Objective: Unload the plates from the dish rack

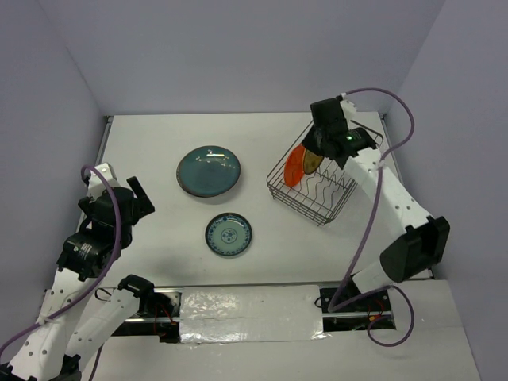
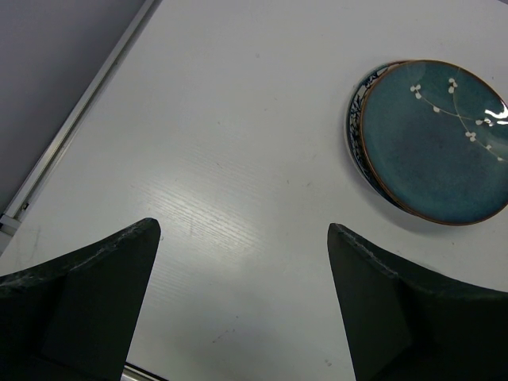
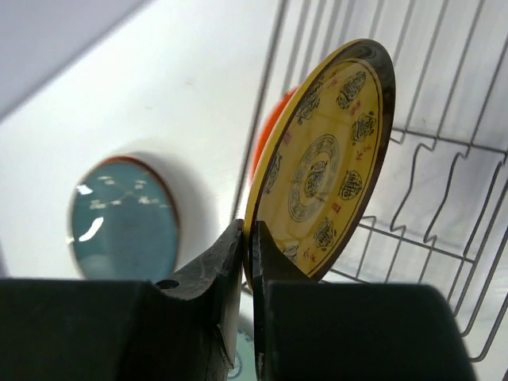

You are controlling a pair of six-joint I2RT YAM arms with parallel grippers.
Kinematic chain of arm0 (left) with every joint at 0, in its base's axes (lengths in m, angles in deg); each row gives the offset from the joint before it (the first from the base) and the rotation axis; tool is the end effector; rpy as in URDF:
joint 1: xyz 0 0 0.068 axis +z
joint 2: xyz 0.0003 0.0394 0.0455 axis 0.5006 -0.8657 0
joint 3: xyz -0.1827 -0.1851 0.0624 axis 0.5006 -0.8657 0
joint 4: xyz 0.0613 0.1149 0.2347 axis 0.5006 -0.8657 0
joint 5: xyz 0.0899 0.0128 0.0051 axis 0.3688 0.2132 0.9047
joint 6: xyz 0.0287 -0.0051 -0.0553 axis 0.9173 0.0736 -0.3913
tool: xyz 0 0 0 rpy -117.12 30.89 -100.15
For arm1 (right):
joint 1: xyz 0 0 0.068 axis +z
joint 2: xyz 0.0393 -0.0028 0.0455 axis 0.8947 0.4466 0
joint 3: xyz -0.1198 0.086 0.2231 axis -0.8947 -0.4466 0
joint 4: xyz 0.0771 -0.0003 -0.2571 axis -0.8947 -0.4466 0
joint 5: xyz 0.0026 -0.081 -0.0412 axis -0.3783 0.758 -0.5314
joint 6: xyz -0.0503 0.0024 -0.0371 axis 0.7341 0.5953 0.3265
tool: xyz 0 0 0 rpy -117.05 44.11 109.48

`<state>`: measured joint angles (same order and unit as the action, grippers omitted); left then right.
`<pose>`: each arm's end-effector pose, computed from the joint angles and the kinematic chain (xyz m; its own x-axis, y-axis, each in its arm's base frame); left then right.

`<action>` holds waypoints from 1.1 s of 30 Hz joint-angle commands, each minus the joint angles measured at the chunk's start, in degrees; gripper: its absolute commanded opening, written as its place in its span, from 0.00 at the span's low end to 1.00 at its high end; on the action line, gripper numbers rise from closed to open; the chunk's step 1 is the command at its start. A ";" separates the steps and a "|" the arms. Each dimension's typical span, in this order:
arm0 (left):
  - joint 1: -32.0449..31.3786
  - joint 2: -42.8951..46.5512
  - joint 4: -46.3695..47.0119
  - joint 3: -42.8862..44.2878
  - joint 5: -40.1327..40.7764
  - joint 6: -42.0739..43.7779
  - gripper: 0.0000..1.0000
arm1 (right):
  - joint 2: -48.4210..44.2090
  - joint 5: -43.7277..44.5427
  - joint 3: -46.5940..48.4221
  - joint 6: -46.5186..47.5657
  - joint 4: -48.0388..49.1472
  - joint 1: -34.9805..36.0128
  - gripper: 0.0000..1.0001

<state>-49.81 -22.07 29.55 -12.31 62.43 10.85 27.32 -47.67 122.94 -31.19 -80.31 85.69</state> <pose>0.1333 -0.0159 0.3413 -0.2441 -0.3814 -0.8916 -0.4750 0.8486 -0.2329 0.3268 0.1163 0.3508 -0.5362 0.4928 -0.6853 0.3478 0.8688 0.3526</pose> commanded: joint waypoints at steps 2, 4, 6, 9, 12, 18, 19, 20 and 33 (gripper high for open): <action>-0.27 0.52 1.89 0.12 0.77 0.16 1.00 | -8.07 -3.57 3.77 5.81 4.63 0.89 0.00; -0.27 0.52 1.63 0.20 0.94 -0.02 1.00 | -10.35 -6.38 3.94 12.30 7.88 4.22 0.00; -0.27 0.87 1.37 0.29 1.47 -0.28 1.00 | -10.89 -8.23 5.51 22.45 9.65 10.69 0.00; -0.27 1.40 0.93 0.47 2.43 -0.72 1.00 | -6.07 -6.04 14.18 30.83 0.83 19.58 0.00; -0.27 2.37 -0.56 0.91 4.80 -2.21 0.99 | 4.29 -2.80 24.29 36.99 -12.17 26.71 0.00; -0.27 6.05 -5.65 2.31 11.04 -8.53 0.99 | 15.55 9.26 21.80 41.59 -16.98 42.02 0.00; -0.27 6.58 -6.36 2.66 12.79 -9.24 1.00 | 16.70 9.52 21.44 41.33 -17.41 44.29 0.00; -0.27 7.72 -6.98 2.75 13.42 -9.86 0.99 | 17.84 9.61 20.48 41.59 -17.59 45.27 0.00; -0.27 9.31 -8.22 3.02 14.39 -11.01 0.99 | 32.96 8.82 19.67 38.43 -15.66 55.04 0.01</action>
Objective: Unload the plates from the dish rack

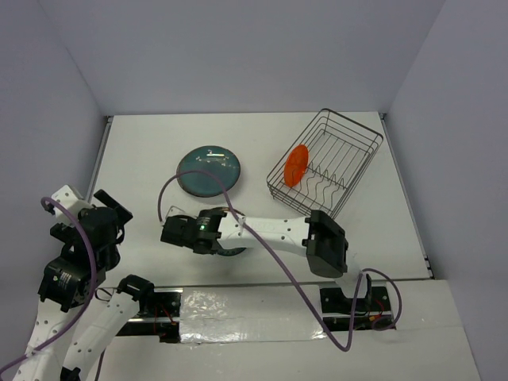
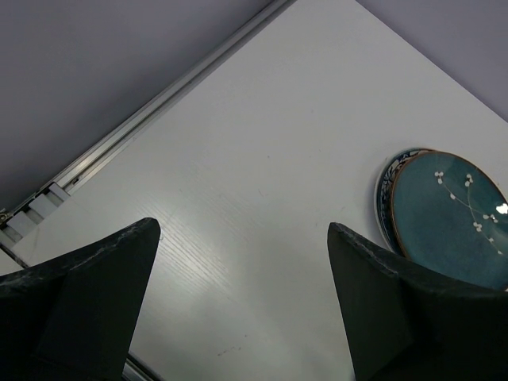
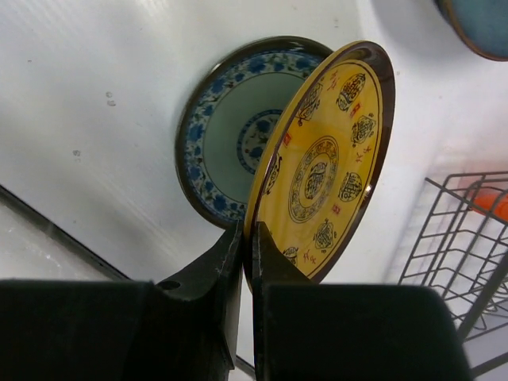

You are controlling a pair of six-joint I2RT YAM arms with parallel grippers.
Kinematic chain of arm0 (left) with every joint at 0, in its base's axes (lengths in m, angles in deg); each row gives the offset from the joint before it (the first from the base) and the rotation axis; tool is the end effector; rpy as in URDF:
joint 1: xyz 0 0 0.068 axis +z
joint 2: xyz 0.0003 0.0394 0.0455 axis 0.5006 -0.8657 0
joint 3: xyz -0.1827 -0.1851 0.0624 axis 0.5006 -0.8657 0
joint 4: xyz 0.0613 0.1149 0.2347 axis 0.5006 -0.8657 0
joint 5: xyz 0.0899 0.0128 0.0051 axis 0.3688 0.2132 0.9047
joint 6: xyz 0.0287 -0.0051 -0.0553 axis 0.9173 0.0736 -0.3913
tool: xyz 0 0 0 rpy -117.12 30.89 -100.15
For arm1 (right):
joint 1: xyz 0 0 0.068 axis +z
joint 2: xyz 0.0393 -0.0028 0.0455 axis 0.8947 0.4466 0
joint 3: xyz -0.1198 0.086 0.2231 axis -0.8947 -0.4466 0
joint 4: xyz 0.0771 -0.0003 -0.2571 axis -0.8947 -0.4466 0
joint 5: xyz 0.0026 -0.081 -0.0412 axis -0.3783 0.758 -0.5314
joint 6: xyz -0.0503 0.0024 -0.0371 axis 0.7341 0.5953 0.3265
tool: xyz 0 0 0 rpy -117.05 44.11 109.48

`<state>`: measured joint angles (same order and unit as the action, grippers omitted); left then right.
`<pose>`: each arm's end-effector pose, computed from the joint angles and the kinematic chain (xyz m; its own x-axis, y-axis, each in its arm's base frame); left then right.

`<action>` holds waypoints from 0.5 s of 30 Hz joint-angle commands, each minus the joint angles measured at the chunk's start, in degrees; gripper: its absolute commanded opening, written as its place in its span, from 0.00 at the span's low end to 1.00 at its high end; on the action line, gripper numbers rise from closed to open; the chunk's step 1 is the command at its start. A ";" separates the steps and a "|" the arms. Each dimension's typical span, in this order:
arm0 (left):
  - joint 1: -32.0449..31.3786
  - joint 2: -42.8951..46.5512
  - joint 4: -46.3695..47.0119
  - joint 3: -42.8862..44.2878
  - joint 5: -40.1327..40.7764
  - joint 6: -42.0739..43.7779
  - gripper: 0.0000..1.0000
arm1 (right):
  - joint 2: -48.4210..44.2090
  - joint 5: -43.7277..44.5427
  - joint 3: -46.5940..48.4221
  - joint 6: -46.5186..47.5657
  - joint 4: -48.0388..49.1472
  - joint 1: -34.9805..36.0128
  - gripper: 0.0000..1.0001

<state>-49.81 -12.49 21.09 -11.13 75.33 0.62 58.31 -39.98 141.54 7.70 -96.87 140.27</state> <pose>0.0836 0.0099 0.3513 0.0065 -0.4640 -0.8858 -0.6268 0.6883 -0.3652 0.1211 0.4210 0.2355 -0.2956 -0.8861 -0.3571 -0.8069 0.4317 -0.4033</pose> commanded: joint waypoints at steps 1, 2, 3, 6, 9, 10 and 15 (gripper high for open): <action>-0.27 0.00 0.33 1.84 1.49 -0.78 1.00 | 3.28 1.21 1.25 -0.46 0.99 0.55 0.02; -0.18 0.18 0.42 1.75 1.41 -0.60 0.99 | 3.90 1.47 1.60 -0.81 0.99 0.55 0.03; -0.18 0.44 0.59 1.66 1.41 -0.43 1.00 | 4.43 1.65 1.69 -0.81 1.08 0.46 0.03; -0.27 0.88 1.12 1.48 0.97 0.01 1.00 | 6.10 2.18 1.34 -1.25 0.99 0.46 0.08; -0.27 0.45 1.56 1.40 0.44 0.63 0.99 | 6.72 2.00 0.55 -1.34 1.87 0.55 0.13; -0.27 0.36 1.56 1.31 0.35 0.54 1.00 | 6.81 1.74 0.29 -1.42 2.13 0.55 0.19; -0.27 -0.17 1.83 1.40 0.00 0.98 1.00 | 6.02 0.60 -0.24 -2.04 3.28 0.55 0.55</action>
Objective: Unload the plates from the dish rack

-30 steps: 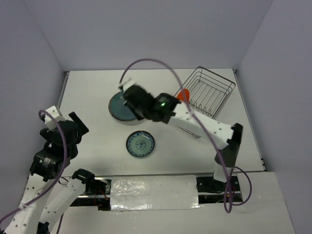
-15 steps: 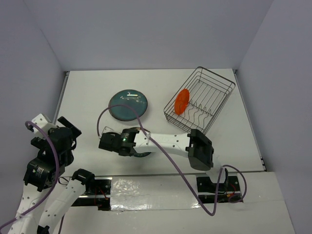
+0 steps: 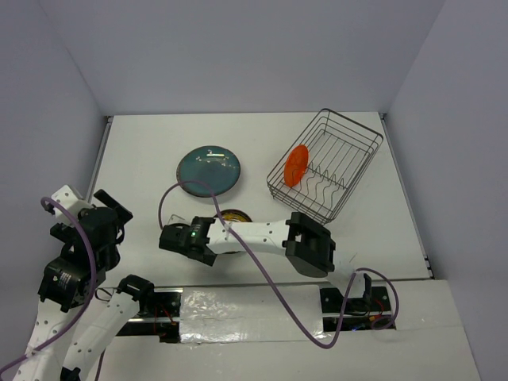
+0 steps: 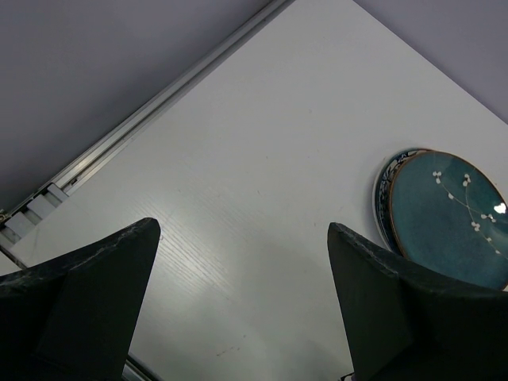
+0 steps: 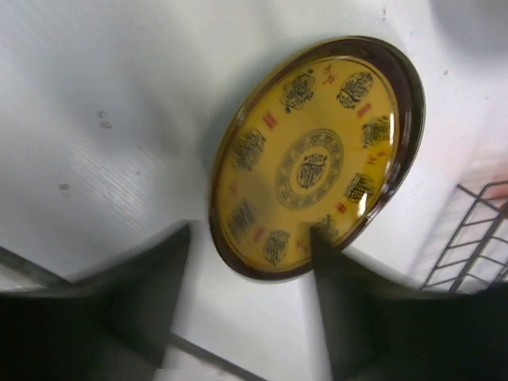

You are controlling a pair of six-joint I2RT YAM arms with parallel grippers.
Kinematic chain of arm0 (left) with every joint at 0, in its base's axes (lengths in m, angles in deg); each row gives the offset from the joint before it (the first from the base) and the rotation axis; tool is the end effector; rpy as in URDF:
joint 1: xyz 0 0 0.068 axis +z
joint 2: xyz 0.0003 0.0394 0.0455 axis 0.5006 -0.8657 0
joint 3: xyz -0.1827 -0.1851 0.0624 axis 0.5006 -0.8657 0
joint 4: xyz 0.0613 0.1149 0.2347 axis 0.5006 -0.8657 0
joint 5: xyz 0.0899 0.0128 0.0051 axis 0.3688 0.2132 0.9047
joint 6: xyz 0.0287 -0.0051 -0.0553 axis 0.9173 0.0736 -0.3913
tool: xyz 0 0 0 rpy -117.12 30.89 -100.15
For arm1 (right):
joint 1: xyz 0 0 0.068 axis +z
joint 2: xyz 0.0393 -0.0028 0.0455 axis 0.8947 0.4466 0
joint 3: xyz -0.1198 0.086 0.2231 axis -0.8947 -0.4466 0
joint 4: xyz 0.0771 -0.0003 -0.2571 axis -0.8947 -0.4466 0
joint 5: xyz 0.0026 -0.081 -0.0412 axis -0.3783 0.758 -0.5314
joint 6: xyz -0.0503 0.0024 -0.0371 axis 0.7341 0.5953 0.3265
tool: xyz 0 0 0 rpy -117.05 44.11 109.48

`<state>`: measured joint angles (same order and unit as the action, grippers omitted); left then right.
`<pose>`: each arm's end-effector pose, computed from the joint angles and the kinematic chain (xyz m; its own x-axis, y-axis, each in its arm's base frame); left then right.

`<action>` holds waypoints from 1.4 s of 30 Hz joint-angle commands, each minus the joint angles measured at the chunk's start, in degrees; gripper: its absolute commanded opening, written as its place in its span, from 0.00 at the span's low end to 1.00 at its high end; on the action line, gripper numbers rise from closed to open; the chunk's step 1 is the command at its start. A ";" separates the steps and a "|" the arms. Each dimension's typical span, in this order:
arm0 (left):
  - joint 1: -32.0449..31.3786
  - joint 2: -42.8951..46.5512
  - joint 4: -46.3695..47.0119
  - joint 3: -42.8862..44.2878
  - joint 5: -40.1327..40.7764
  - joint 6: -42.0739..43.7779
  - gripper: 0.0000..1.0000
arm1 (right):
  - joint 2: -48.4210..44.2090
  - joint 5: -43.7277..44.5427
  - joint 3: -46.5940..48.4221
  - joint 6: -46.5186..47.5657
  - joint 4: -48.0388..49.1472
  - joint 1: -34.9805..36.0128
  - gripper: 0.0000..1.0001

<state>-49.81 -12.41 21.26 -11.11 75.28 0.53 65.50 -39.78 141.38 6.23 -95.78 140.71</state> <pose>0.0834 0.0099 0.3517 0.0110 -0.4668 -0.8843 -0.6247 0.6873 -0.3706 0.1210 0.4353 0.1820 -0.3169 -0.9108 -0.2648 -0.8106 0.4050 -0.4229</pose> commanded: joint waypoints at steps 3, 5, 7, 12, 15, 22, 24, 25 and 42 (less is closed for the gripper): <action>-0.27 -0.09 1.91 1.20 -0.13 1.24 0.99 | -2.66 -1.18 -0.88 -0.31 3.59 0.20 1.00; -0.27 -0.08 2.00 1.11 -0.13 1.33 1.00 | -3.28 -1.10 -0.88 -0.40 3.68 0.20 1.00; -0.27 -0.08 2.00 1.20 -0.31 1.42 1.00 | -3.98 -0.48 -0.71 -0.58 3.68 0.20 1.00; -0.27 0.18 2.00 1.29 -0.13 1.25 1.00 | -11.24 -2.84 -4.90 -1.19 9.10 -0.85 1.00; -0.27 0.62 1.92 1.20 -0.04 1.24 1.00 | -20.20 -6.72 -10.45 -4.08 16.04 -5.50 1.00; -0.27 -0.52 3.23 0.67 -0.92 2.30 1.00 | -39.72 -2.23 -23.80 -26.91 27.31 -26.67 1.00; -0.27 -1.40 3.58 0.50 -1.80 2.91 0.99 | -42.38 -5.12 -28.03 -33.08 30.64 -34.82 1.00; -0.27 -2.45 3.85 0.58 -1.98 3.18 0.99 | -43.87 -5.31 -29.52 -35.79 31.36 -37.04 1.00; -0.36 -5.09 5.26 0.14 -4.09 5.02 1.00 | -29.74 -1.35 -18.38 -45.14 24.68 -51.48 0.72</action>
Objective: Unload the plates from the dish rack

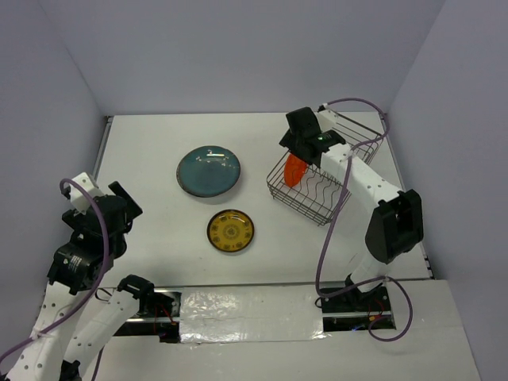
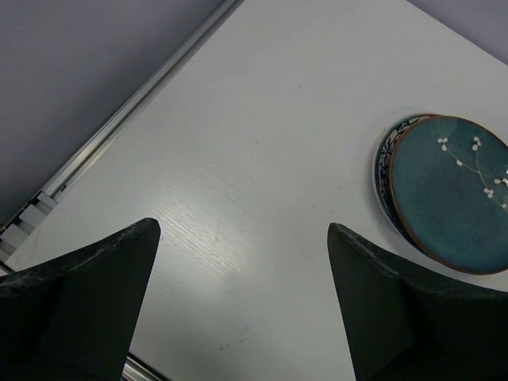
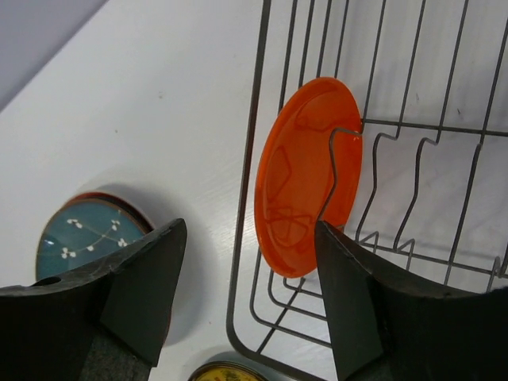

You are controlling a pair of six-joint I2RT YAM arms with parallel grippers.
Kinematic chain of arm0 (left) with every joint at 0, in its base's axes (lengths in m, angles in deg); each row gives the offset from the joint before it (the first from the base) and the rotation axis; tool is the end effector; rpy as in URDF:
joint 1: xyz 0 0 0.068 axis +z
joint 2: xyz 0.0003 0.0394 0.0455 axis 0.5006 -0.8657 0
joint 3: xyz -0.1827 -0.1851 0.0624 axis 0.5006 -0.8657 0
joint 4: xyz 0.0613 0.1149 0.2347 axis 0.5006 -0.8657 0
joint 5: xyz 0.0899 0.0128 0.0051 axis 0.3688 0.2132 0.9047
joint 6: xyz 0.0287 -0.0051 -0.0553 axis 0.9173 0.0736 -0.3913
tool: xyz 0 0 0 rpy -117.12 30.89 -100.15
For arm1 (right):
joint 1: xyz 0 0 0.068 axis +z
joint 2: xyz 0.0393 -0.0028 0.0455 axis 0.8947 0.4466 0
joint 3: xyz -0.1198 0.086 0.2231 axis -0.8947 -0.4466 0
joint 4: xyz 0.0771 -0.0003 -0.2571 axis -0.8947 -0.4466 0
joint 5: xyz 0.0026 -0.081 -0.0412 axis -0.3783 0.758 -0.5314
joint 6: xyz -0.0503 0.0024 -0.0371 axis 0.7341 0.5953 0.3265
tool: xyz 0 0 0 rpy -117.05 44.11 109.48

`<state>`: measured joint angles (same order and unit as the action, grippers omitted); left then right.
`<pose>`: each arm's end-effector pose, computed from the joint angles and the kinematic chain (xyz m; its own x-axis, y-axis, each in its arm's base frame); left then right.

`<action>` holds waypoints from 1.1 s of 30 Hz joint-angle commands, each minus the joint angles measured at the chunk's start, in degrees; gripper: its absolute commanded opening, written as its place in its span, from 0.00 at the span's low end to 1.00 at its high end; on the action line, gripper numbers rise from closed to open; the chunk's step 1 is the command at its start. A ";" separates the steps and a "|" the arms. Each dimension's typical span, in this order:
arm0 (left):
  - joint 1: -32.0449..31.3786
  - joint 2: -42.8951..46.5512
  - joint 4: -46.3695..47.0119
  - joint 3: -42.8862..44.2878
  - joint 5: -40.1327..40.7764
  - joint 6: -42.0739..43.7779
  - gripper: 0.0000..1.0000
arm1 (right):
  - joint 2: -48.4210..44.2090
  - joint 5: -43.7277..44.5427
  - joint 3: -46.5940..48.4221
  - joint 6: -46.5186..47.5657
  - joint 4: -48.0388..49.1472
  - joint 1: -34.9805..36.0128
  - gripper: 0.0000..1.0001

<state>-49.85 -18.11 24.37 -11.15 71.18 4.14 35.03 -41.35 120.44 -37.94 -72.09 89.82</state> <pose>0.1096 -0.0019 0.3483 -0.1050 -0.4336 -0.8950 -0.5943 0.7489 -0.2931 0.3529 0.1516 0.3030 -0.4874 0.5399 -0.6862 0.4150 0.8347 0.3620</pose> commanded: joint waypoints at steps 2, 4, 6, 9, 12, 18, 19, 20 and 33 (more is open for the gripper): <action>-0.31 0.26 2.15 0.28 -0.07 1.42 1.00 | 3.87 -0.05 4.58 -0.70 -0.49 -0.86 0.72; -0.31 0.08 2.06 0.28 -0.07 1.42 0.99 | 5.99 -0.22 7.31 0.27 -2.07 -0.95 0.68; -0.31 0.17 2.15 0.28 -0.07 1.42 1.00 | 8.11 0.12 8.72 0.01 -3.22 -0.86 0.67; -0.31 0.43 2.15 0.19 -0.15 1.51 0.99 | 8.64 1.36 7.50 -0.70 -3.67 -0.77 0.64; -0.31 0.52 2.33 0.10 -0.33 1.68 1.00 | 8.82 1.88 6.26 -0.96 -2.96 -1.04 0.57; -0.31 0.52 2.33 0.19 -0.33 1.68 0.99 | 8.91 2.32 5.47 -1.23 -3.23 -1.12 0.44; -0.31 0.52 2.33 0.19 -0.33 1.68 1.00 | 8.82 2.41 5.21 -1.31 -3.31 -1.12 0.44; -0.31 0.52 2.33 0.19 -0.33 1.68 1.00 | 8.91 2.41 5.03 -1.14 -3.14 -1.12 0.43; -0.31 0.17 2.50 0.01 -0.68 1.95 1.00 | 9.26 1.62 3.45 -0.79 -2.79 -2.09 0.28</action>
<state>-49.85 -18.02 24.71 -11.15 70.54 5.03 44.17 -41.09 124.49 -38.38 -74.65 88.49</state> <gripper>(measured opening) 0.995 0.287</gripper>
